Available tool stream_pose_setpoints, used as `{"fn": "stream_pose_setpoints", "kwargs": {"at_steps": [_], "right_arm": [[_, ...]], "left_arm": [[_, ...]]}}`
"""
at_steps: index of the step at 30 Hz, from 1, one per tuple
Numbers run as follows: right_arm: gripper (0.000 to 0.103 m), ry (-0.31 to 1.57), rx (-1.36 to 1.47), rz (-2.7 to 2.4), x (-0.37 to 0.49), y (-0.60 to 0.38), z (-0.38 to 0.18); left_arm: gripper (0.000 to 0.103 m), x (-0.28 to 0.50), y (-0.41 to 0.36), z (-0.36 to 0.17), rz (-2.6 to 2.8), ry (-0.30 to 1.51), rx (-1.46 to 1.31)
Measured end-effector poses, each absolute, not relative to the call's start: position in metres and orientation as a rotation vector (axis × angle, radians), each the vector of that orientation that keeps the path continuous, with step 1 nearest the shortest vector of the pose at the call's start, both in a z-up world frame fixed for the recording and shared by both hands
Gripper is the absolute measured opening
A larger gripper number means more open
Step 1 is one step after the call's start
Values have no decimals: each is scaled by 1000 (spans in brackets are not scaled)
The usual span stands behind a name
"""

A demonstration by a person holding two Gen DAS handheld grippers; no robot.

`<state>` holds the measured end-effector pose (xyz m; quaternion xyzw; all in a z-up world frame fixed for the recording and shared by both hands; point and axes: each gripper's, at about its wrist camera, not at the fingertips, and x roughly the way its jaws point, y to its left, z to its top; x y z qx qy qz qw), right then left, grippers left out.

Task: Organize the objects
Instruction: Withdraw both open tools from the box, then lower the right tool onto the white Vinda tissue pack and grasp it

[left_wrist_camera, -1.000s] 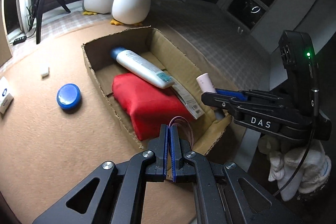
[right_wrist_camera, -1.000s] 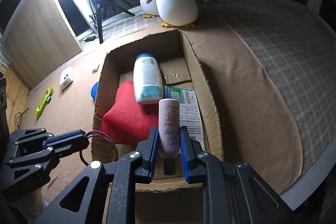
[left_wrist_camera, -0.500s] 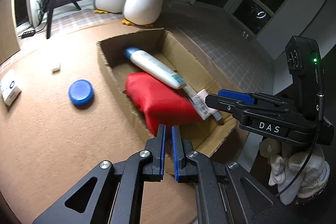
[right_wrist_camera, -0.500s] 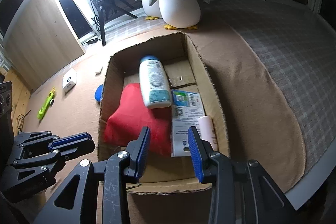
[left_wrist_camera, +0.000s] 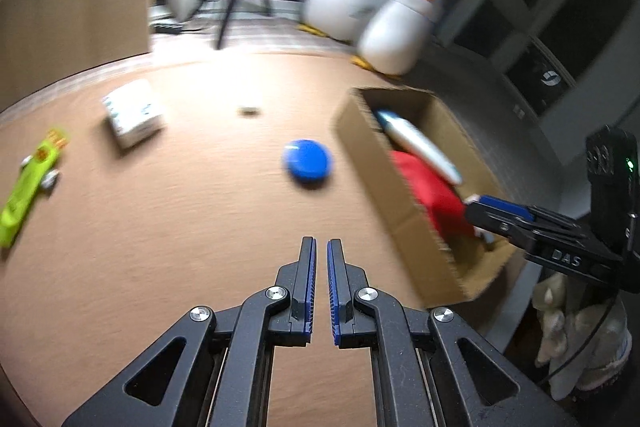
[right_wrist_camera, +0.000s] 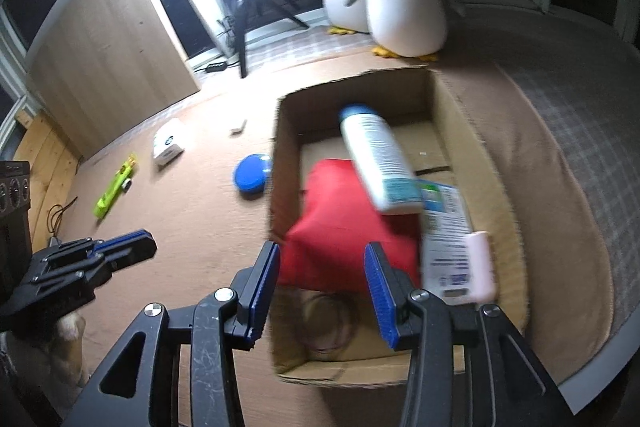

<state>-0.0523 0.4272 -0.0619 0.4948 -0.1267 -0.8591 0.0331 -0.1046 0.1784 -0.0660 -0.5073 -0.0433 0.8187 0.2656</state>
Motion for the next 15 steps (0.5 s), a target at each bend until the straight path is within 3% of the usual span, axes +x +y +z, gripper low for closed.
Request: {"fn": "stream_pose_setpoints", "kwargs": {"at_steps": [11, 13, 15], "right_arm": [[46, -336, 1491, -2550, -76, 360, -61], [46, -325, 1490, -2528, -84, 348, -61], [46, -307, 1482, -2509, -94, 334, -61]], "left_arm": [[6, -122, 61, -77, 2367, -245, -1438], [16, -127, 48, -80, 2386, -266, -1443], [38, -135, 37, -80, 2403, -298, -1436]]}}
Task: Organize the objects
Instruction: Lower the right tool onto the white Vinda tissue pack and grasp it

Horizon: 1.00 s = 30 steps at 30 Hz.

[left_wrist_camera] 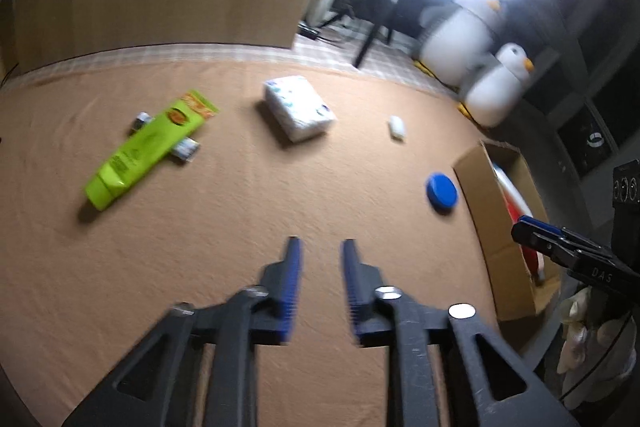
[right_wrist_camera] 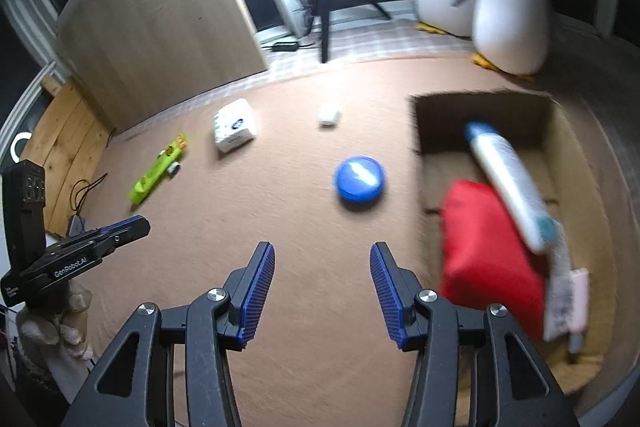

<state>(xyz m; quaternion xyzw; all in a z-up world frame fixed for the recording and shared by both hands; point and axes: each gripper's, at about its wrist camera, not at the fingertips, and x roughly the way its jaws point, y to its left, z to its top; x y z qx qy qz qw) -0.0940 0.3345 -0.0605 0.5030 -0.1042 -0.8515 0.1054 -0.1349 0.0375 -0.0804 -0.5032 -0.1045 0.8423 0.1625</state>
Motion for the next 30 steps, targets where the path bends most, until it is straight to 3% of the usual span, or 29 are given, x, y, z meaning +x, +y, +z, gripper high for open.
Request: {"fn": "stream_pose_setpoints", "kwargs": {"at_steps": [5, 11, 30], "right_arm": [[54, -276, 1466, -2429, -134, 303, -59], [59, -268, 1457, -2355, -193, 272, -59], [60, -374, 1618, -2161, -316, 208, -123]], "left_arm": [[67, -161, 24, -78, 2436, -331, -1385], [79, -199, 26, -85, 2450, -342, -1368], [75, -287, 61, -140, 2366, -358, -1448]]}}
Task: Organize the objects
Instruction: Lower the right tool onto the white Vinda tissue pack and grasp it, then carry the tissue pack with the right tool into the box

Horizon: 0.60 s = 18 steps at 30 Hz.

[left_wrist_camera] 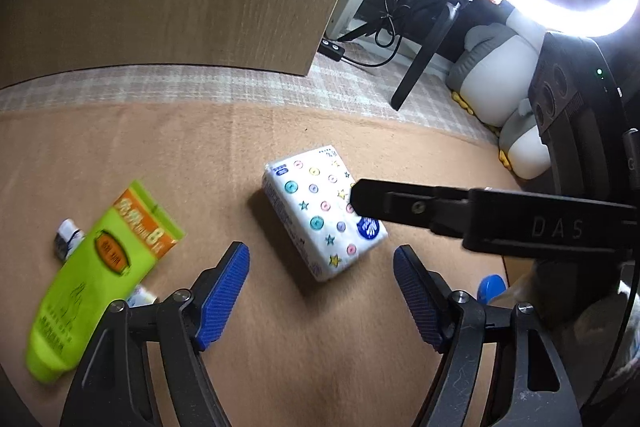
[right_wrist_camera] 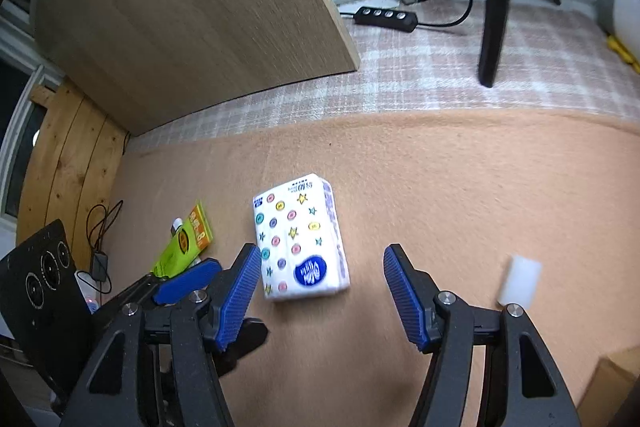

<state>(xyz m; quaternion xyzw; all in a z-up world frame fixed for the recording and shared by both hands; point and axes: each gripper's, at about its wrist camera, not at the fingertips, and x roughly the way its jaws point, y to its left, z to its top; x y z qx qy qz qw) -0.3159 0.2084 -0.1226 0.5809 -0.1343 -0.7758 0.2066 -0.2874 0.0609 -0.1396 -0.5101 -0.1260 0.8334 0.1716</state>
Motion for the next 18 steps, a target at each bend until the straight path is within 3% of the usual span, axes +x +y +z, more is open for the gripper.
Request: {"fn": "stream_pose_setpoints", "kwargs": {"at_steps": [4, 9, 13, 18], "right_arm": [[60, -358, 1621, -2153, -321, 200, -127], [59, -345, 1638, -2131, -324, 193, -133], [43, -356, 1652, -2096, -325, 188, -137], [40, -355, 1650, -2097, -323, 187, -139]], "left_arm": [[70, -297, 67, -148, 2337, -367, -1456], [55, -301, 69, -156, 2302, -391, -1470], [50, -302, 68, -160, 2287, -421, -1471], [49, -298, 67, -159, 2287, -420, -1469]]}}
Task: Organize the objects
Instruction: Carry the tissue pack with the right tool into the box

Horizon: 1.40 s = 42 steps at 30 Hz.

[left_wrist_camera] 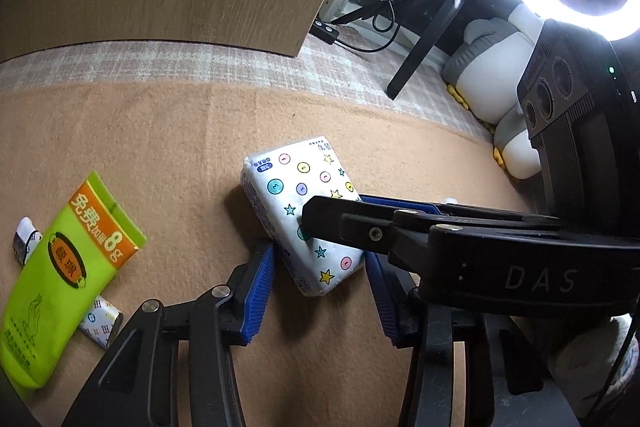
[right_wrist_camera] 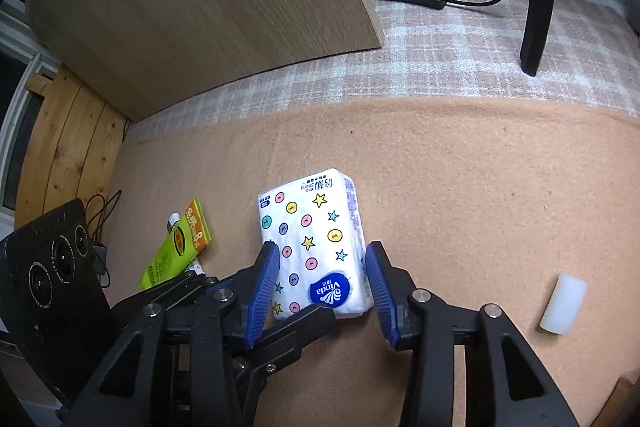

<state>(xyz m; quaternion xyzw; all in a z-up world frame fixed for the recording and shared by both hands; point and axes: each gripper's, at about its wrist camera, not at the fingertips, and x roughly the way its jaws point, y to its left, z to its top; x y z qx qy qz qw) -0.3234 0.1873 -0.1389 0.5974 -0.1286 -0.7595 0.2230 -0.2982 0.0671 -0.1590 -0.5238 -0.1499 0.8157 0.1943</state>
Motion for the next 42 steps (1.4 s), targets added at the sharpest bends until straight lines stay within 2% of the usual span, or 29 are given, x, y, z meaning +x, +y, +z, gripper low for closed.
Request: {"fn": "stream_pose_setpoints", "kwargs": {"at_steps": [7, 18, 30, 42], "right_arm": [[40, -364, 1639, -2108, -308, 188, -136], [40, -395, 1540, -2189, -246, 212, -101], [40, -477, 1422, -2344, -162, 292, -52], [40, -586, 1414, -2467, -88, 389, -39]], "left_arm": [[49, -275, 69, -150, 2287, -403, -1446], [49, -206, 98, -103, 2312, -317, -1340], [49, -138, 180, -53, 2249, -230, -1210], [49, -76, 280, -48, 2060, -128, -1185]]}}
